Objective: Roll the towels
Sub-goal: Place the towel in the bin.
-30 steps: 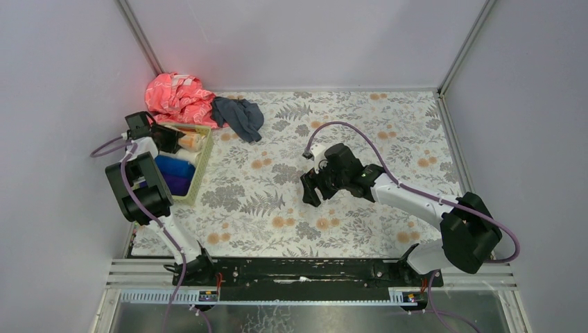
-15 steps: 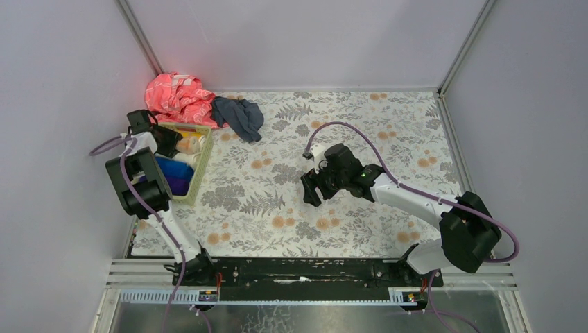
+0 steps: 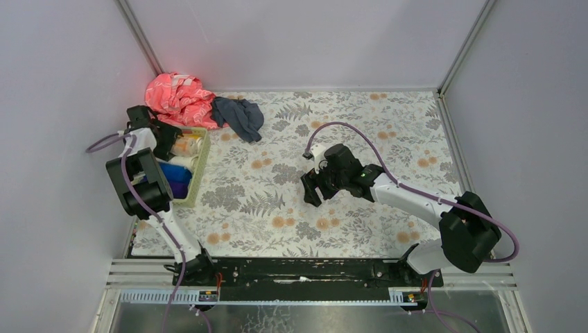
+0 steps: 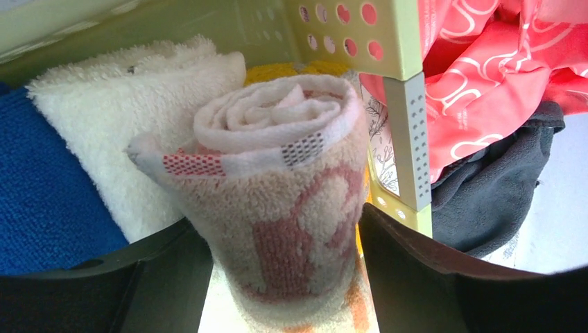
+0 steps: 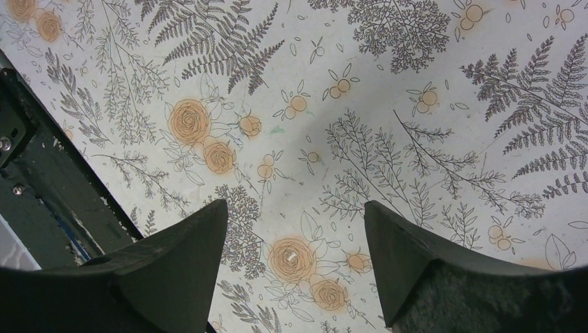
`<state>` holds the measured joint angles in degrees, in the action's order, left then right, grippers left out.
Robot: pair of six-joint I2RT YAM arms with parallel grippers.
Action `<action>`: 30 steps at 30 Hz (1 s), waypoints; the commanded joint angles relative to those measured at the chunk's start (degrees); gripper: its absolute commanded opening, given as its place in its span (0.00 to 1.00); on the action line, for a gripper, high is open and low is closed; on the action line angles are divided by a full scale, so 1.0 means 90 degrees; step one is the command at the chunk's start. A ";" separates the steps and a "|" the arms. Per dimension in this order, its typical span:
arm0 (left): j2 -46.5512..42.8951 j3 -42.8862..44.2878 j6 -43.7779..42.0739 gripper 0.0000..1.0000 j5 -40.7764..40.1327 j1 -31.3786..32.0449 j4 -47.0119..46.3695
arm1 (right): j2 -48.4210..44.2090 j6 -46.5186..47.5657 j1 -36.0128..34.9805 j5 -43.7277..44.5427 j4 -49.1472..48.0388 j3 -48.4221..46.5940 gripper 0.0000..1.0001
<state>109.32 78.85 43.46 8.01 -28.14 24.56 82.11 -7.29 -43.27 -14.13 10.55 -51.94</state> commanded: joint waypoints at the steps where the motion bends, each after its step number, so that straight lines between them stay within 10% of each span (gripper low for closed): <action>1: -0.0375 0.0262 -0.0175 0.73 -0.0702 -0.0102 0.0634 | -0.0291 0.0078 0.0042 0.0100 0.0005 -0.0197 0.79; 15: -0.1439 0.0055 -0.0115 0.79 -0.0465 0.0033 0.0954 | -0.0562 0.0081 0.0047 0.0568 0.0062 -0.0188 0.78; 23: -0.2649 -0.0711 -0.0187 0.80 -0.1197 0.2138 0.0549 | -0.0917 -0.0167 0.0045 0.1562 -0.0028 0.0028 0.84; 30: -0.1514 -0.0328 -0.0208 0.80 -0.2067 0.3720 0.0108 | -0.1390 -0.0445 0.0042 0.2413 -0.0278 0.0490 0.96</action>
<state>89.01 74.24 42.19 -3.77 1.74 29.80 72.99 -9.32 -43.16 1.13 10.87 -49.47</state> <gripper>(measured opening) 0.797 0.935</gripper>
